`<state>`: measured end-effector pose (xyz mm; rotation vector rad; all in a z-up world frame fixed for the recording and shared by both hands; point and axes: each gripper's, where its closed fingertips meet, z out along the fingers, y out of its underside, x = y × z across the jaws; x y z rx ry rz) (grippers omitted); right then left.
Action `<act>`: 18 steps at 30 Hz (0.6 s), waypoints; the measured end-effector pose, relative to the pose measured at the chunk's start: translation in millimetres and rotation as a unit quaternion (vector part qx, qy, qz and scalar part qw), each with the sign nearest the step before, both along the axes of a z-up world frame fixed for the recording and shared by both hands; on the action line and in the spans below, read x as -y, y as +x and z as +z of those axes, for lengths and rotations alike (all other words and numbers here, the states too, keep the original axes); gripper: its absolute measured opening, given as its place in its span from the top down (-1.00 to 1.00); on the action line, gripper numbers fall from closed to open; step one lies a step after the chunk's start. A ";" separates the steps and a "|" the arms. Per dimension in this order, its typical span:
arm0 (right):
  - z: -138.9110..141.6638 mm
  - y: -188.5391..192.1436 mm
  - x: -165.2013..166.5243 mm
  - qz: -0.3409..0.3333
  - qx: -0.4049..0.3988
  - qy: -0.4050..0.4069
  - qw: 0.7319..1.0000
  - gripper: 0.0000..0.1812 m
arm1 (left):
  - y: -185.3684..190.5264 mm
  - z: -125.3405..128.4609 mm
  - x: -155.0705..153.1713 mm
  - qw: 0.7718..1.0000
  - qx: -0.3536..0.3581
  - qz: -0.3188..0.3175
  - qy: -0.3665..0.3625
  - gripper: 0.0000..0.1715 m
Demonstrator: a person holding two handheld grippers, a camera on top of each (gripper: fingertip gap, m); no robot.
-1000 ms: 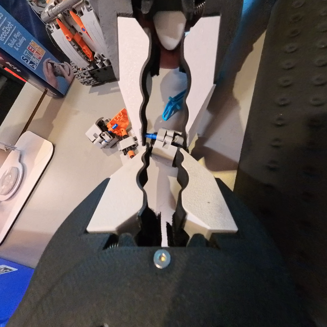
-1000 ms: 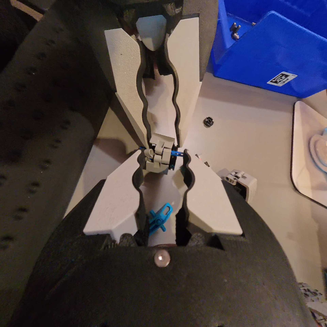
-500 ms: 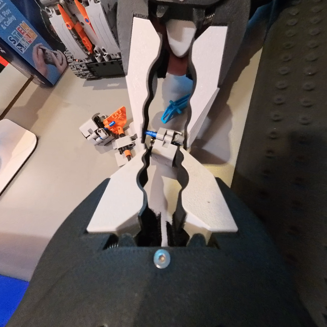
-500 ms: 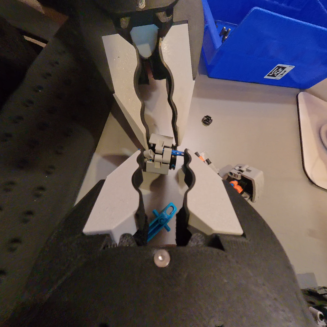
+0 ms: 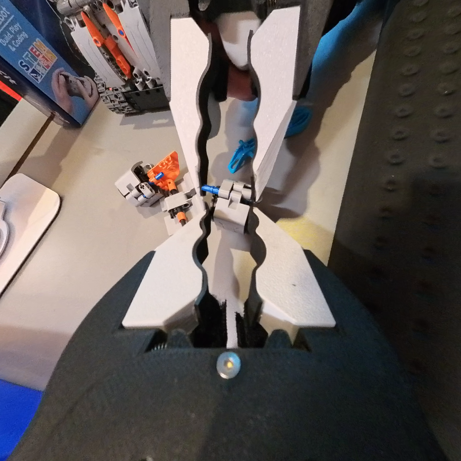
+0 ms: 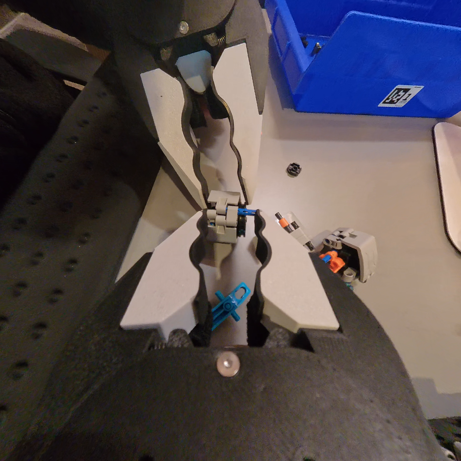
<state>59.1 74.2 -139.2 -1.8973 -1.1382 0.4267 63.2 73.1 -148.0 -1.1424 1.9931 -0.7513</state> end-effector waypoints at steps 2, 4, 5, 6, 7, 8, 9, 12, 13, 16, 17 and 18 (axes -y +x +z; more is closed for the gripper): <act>0.1 0.5 -0.1 0.000 -0.007 -0.006 1.000 0.61 | 0.0 0.3 0.1 1.000 0.000 0.000 -0.009 0.68; -0.3 0.6 -1.0 -0.001 -0.010 -0.009 1.000 0.61 | 0.4 0.0 -0.6 1.000 -0.001 0.002 -0.012 0.68; -0.3 0.9 -1.3 -0.002 -0.012 -0.011 1.000 0.61 | 0.6 0.0 -1.0 1.000 -0.001 0.003 -0.017 0.68; -0.4 1.2 -1.2 -0.001 -0.014 -0.013 1.000 0.61 | 0.7 0.1 -1.0 1.000 0.000 0.003 -0.022 0.68; -0.7 1.3 -0.3 0.004 -0.012 -0.014 1.000 0.61 | 0.3 0.2 -0.3 1.000 0.000 -0.001 -0.024 0.68; -0.9 0.9 0.8 0.009 -0.009 -0.014 1.000 0.61 | -0.9 0.5 0.5 1.000 0.001 -0.007 -0.023 0.67; -1.1 0.3 1.8 0.015 -0.008 -0.015 1.000 0.61 | -2.2 1.8 2.1 1.000 0.003 -0.014 -0.027 0.67; -1.5 2.5 1.2 0.018 0.001 -0.014 1.000 0.61 | -5.4 8.1 6.1 0.998 0.013 -0.031 -0.051 0.66; -1.4 2.7 1.0 0.019 0.003 -0.012 1.000 0.61 | -5.5 8.5 6.2 0.998 0.014 -0.031 -0.055 0.65; -1.5 0.1 2.5 0.023 0.005 -0.007 1.000 0.61 | -4.5 6.5 5.9 0.998 0.012 -0.031 -0.045 0.72; -1.4 0.0 2.6 0.023 0.007 -0.005 1.000 0.61 | -4.2 6.0 5.9 0.999 0.011 -0.031 -0.043 0.72; -1.4 -0.2 2.7 0.023 0.009 -0.004 1.000 0.61 | -4.2 6.0 6.0 0.999 0.011 -0.031 -0.042 0.72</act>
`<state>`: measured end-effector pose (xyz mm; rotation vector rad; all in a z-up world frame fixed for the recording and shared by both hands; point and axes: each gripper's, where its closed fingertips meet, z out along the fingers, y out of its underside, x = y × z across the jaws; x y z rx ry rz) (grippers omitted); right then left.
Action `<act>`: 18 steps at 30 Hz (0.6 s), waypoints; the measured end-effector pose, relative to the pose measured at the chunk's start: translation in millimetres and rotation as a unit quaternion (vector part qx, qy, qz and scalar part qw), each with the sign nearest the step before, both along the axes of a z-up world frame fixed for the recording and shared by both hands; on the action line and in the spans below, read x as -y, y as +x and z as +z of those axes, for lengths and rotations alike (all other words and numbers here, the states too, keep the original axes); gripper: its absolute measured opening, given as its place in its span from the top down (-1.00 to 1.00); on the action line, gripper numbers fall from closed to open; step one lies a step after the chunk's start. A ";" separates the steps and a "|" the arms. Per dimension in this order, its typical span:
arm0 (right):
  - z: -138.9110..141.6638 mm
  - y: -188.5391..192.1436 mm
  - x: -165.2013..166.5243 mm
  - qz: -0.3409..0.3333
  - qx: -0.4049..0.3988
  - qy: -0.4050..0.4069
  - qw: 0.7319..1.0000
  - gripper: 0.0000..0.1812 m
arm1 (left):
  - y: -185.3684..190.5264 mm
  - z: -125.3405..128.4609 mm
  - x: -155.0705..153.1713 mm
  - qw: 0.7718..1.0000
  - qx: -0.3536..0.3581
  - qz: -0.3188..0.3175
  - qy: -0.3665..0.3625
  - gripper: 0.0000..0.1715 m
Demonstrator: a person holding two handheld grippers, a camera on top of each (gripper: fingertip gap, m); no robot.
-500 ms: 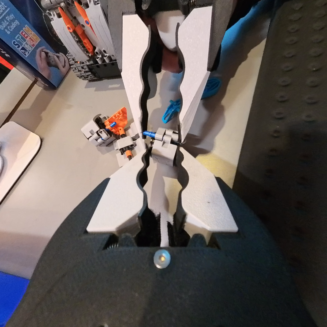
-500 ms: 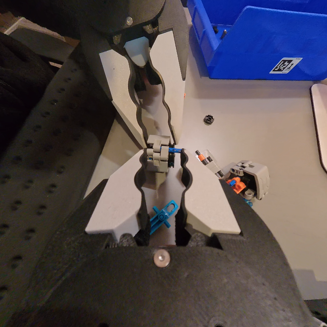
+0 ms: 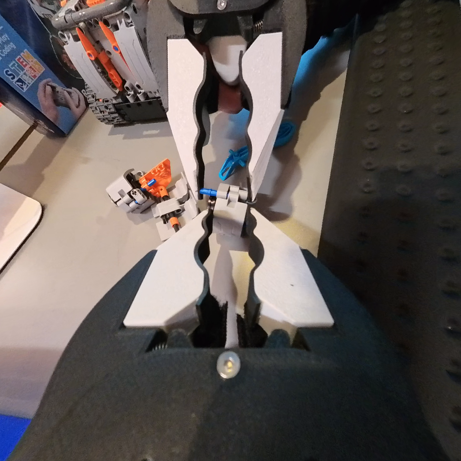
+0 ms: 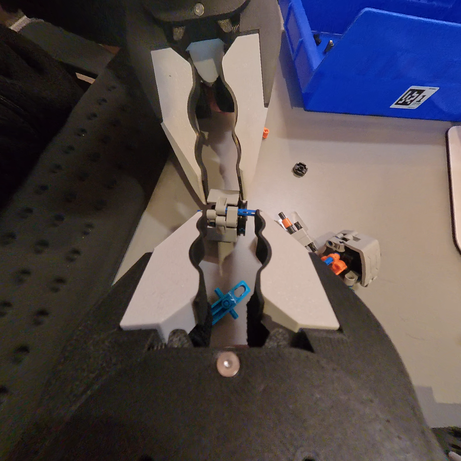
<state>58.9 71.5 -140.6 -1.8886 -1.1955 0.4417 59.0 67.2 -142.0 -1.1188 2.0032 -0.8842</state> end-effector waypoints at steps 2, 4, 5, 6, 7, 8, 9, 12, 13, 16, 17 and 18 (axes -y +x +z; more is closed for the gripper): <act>-0.1 -0.6 0.2 0.002 0.006 0.009 1.000 0.61 | -0.1 -0.2 0.5 1.000 0.000 -0.001 0.013 0.72; 0.2 -0.6 0.2 0.001 0.011 0.015 1.000 0.62 | 0.2 -0.1 0.6 1.000 0.000 0.003 0.016 0.73; 0.2 -0.9 0.2 0.002 0.018 0.025 1.000 0.62 | 0.0 -0.2 0.6 1.000 -0.001 0.003 0.017 0.73; 0.0 -1.4 0.4 0.003 0.025 0.030 0.999 0.61 | -0.1 -0.4 0.9 1.000 -0.002 0.004 0.014 0.73; 0.0 -1.5 0.4 0.004 0.031 0.031 0.999 0.61 | 0.0 -0.1 1.1 1.000 -0.003 0.006 0.011 0.73; -0.1 -1.6 0.2 0.005 0.035 0.033 0.999 0.62 | 0.5 -0.1 0.7 1.000 -0.002 0.008 0.013 0.73; -0.2 -1.6 0.0 0.005 0.039 0.035 0.999 0.62 | 0.6 0.2 0.8 1.000 -0.003 0.008 0.006 0.73; -0.6 -0.9 -1.2 -0.003 0.056 0.048 0.997 0.62 | 1.1 0.2 -0.7 1.000 -0.005 0.017 0.003 0.73; -0.3 -0.5 -1.9 -0.006 0.058 0.049 0.997 0.62 | 1.6 0.3 -0.9 1.000 -0.006 0.021 -0.002 0.73; -0.3 -1.1 -2.5 -0.004 0.062 0.060 0.996 0.69 | 3.1 0.1 -3.9 0.999 -0.008 0.034 -0.006 0.73; -0.2 -1.1 -2.9 -0.003 0.064 0.060 0.996 0.70 | 3.1 0.0 -4.2 0.999 -0.009 0.034 -0.006 0.73; -0.2 -1.0 -3.5 -0.001 0.058 0.056 0.997 0.70 | 3.0 0.1 -4.5 0.999 -0.008 0.035 -0.003 0.73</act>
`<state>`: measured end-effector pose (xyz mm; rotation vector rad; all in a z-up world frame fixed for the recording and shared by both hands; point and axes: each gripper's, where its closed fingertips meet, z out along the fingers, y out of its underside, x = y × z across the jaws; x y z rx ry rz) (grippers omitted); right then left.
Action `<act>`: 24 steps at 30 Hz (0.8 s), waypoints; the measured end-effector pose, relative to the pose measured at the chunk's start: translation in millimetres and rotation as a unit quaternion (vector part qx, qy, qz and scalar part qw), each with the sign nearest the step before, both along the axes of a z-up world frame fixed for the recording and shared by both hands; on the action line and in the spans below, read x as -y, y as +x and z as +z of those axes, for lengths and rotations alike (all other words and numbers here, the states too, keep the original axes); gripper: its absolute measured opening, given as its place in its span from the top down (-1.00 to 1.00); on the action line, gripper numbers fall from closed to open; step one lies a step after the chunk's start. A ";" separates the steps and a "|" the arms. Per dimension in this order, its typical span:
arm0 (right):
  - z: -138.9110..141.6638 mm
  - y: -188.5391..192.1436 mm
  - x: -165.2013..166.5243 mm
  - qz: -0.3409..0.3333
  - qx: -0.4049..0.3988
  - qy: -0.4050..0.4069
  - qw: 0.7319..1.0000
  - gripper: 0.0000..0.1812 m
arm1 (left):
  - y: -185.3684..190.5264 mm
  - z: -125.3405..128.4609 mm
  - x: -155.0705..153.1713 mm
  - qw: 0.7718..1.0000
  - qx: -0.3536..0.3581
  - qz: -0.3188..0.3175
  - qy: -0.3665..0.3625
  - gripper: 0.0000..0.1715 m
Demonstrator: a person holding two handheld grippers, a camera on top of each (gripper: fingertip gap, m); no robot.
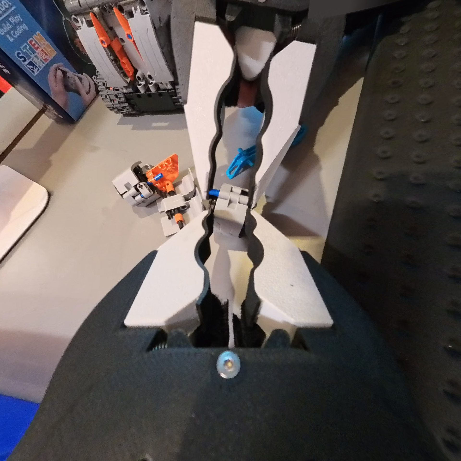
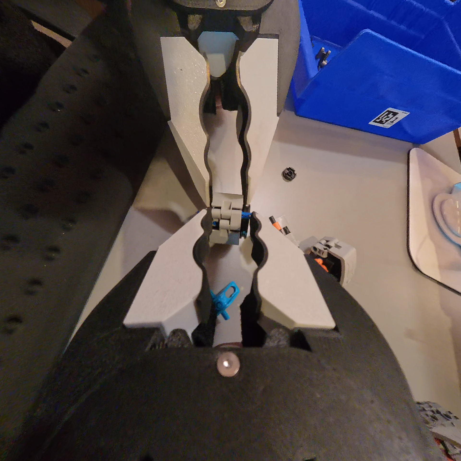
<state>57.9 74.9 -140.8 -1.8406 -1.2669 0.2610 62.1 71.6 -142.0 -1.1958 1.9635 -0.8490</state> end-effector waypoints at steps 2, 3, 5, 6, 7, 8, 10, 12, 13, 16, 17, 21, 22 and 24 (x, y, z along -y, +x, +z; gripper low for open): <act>-0.1 0.4 0.1 0.002 -0.006 -0.003 1.000 0.70 | 0.4 -0.2 0.1 1.000 0.001 0.000 0.009 0.74; 0.0 0.2 0.1 0.002 0.001 0.001 1.000 0.70 | 0.3 -0.2 0.2 1.000 0.001 0.000 0.007 0.74; 0.0 0.3 -0.4 0.001 0.000 0.000 1.000 0.70 | 0.3 -0.1 -0.3 1.000 -0.001 0.001 -0.002 0.73; -0.1 0.5 -0.4 0.001 -0.001 -0.002 1.000 0.70 | 0.4 0.0 -0.2 1.000 -0.001 0.000 -0.001 0.74; 0.0 0.7 -0.5 0.003 0.002 0.000 1.000 0.70 | 0.5 -0.1 -0.1 1.000 0.000 0.000 0.001 0.73; 0.2 1.0 -0.9 0.004 0.003 0.002 1.000 0.70 | 0.7 -0.2 -0.4 1.000 0.000 0.000 0.002 0.73; 0.6 2.1 -2.5 0.004 -0.002 -0.006 1.000 0.69 | 1.2 -0.3 -2.2 1.000 0.002 0.002 0.007 0.73; 3.3 5.3 -4.2 0.003 0.003 -0.004 1.000 0.64 | 1.7 -0.6 -1.8 1.000 0.000 0.000 0.003 0.74; 4.1 6.0 -3.8 0.006 0.013 0.001 1.000 0.62 | 1.4 -0.7 -1.3 1.000 -0.002 -0.001 -0.006 0.74; 2.4 3.4 -1.2 0.017 0.030 0.009 0.999 0.65 | 1.7 -0.3 -0.4 1.000 -0.001 -0.004 -0.009 0.74; 2.3 3.3 -0.7 0.019 0.033 0.006 0.999 0.65 | 1.9 -0.3 -0.1 1.000 0.000 -0.004 -0.007 0.74; 5.1 4.9 2.0 0.030 0.022 -0.021 0.999 0.58 | 1.9 0.0 2.0 1.000 0.002 -0.010 -0.004 0.73; 7.3 6.9 2.0 0.029 0.017 -0.023 0.999 0.58 | 2.1 0.1 1.7 1.000 0.002 -0.010 -0.005 0.73; 10.5 12.4 2.6 0.026 0.012 -0.030 0.999 0.51 | 2.4 1.7 0.1 1.000 0.005 -0.006 -0.012 0.74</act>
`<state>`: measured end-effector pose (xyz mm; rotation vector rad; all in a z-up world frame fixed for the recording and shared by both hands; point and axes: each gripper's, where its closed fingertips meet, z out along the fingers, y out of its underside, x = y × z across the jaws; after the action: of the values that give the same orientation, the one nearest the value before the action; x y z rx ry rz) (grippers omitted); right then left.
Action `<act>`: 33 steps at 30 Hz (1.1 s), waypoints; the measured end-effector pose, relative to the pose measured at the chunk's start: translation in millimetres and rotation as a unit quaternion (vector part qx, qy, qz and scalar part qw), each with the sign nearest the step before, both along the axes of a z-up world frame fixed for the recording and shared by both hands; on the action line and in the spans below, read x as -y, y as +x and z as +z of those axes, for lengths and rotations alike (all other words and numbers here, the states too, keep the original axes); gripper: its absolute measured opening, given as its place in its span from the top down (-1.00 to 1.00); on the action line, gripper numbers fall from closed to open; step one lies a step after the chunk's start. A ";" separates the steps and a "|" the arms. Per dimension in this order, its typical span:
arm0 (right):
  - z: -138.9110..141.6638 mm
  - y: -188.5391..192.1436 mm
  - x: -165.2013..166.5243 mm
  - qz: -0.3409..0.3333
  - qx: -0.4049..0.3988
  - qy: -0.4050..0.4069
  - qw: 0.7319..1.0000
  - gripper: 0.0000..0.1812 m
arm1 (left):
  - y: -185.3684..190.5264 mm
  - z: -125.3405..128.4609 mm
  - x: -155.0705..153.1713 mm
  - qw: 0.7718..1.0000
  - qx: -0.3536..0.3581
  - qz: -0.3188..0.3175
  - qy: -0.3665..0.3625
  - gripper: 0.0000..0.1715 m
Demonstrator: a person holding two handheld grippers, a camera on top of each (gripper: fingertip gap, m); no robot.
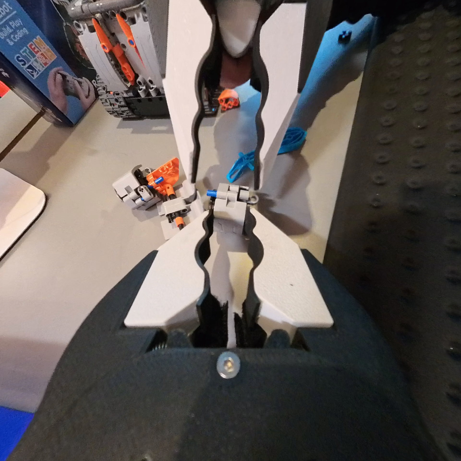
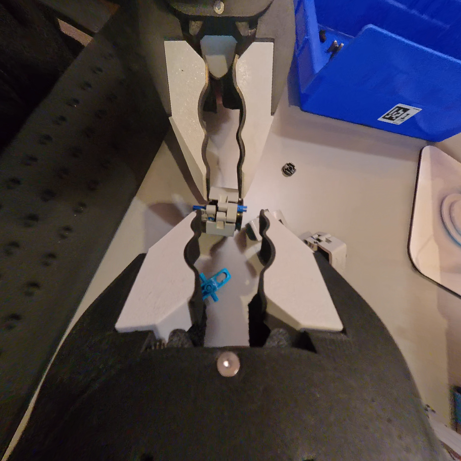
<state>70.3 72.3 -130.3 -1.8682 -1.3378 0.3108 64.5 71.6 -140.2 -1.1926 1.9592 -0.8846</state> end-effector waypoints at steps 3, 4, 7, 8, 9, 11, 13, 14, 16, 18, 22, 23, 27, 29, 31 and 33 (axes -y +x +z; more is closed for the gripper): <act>-11.1 0.3 4.0 0.005 0.011 -0.026 1.000 0.51 | 0.7 -1.4 -1.4 1.000 -0.005 0.002 -0.008 0.74; -16.1 -0.6 4.3 0.006 0.016 -0.029 0.999 0.51 | 0.7 -1.9 -0.8 1.000 -0.006 0.001 -0.011 0.74; -20.1 -3.0 2.5 -0.001 0.004 -0.038 0.999 0.61 | 0.9 -2.2 -1.2 1.000 -0.007 0.001 -0.010 0.74; -19.9 -2.9 2.0 -0.002 0.001 -0.041 0.999 0.61 | 1.1 -2.3 -1.5 1.000 -0.008 0.002 -0.011 0.74; -19.9 -2.9 1.5 -0.003 0.000 -0.041 0.999 0.62 | 1.4 -2.5 -1.9 1.000 -0.009 0.002 -0.014 0.74; -19.9 -3.0 1.6 -0.006 -0.002 -0.051 0.999 0.62 | 1.9 -2.6 -2.3 1.000 -0.010 0.001 -0.012 0.74; -19.8 -3.1 0.8 -0.011 -0.014 -0.064 0.998 0.63 | 2.6 -3.2 -2.8 1.000 -0.010 0.000 -0.001 0.74; -19.7 -3.0 0.6 -0.013 -0.018 -0.071 0.997 0.63 | 2.9 -3.5 -2.9 1.000 -0.010 0.000 0.005 0.74; -19.6 -3.0 0.1 -0.017 -0.019 -0.078 0.997 0.63 | 3.1 -3.8 -3.5 1.000 -0.009 0.002 0.012 0.74; -18.9 -3.2 -0.5 -0.016 -0.012 -0.069 0.997 0.62 | 2.6 -4.1 -4.2 1.000 -0.010 0.003 0.010 0.74; -16.6 -3.3 -1.4 -0.015 -0.016 -0.064 0.998 0.61 | 3.1 -4.8 -4.1 1.000 -0.010 0.003 0.015 0.74; -16.4 -3.6 -1.4 -0.014 -0.020 -0.065 0.998 0.61 | 3.0 -4.8 -4.5 1.000 -0.011 0.003 0.011 0.74; -14.2 -3.2 -0.8 -0.011 -0.037 -0.074 0.996 0.61 | 3.3 -4.8 -4.0 1.000 -0.010 0.001 0.017 0.74; -13.5 -3.2 -0.7 -0.011 -0.049 -0.083 0.995 0.61 | 3.1 -4.8 -4.1 1.000 -0.010 0.001 0.014 0.74; -10.5 -1.4 -0.4 -0.011 -0.058 -0.089 0.994 0.61 | 3.2 -4.7 -4.5 1.000 -0.010 0.001 0.016 0.74; -5.4 3.9 -1.6 -0.015 -0.055 -0.080 0.995 0.62 | 3.2 -4.6 -4.2 1.000 -0.009 0.001 0.016 0.74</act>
<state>74.1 74.0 -135.6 -1.9715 -1.2401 0.5099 67.7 75.7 -144.9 -1.1873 1.9798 -0.8408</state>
